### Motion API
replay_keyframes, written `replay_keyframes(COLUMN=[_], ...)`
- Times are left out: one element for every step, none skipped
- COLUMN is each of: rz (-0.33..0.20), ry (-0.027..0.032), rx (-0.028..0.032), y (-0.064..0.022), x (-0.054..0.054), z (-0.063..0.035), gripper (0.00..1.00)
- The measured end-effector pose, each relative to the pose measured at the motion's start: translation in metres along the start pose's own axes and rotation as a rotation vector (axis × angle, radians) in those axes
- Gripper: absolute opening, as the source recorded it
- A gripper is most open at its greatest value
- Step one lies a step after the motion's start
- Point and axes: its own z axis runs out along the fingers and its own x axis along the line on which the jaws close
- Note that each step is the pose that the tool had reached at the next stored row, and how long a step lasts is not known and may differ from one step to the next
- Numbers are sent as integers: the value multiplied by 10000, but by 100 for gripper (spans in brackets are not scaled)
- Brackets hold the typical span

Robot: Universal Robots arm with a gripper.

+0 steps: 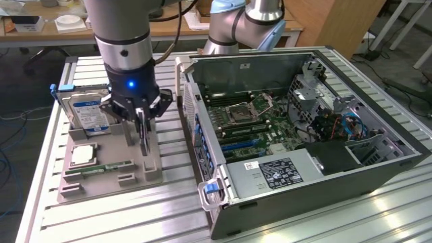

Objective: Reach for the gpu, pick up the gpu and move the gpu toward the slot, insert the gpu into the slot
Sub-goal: 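Pick up the gpu and move the gpu toward the slot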

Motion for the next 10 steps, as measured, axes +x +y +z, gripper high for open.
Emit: replay_keyframes(rz=[0, 0, 0, 0, 0, 0, 0, 0, -1, 0], ry=[0, 0, 1, 1, 1, 1, 1, 0, 1, 0], rx=[0, 0, 0, 0, 1, 1, 1, 0, 1, 1], y=[1, 3, 4, 5, 7, 8, 9, 10, 11, 13], x=[0, -1, -1, -2, -2, -2, -3, -3, -3, -3], z=[-32, -64, -93, -123, -154, -180, -204, -234, -264, -292], gripper=[27, 27, 27, 27, 27, 27, 27, 27, 27, 27])
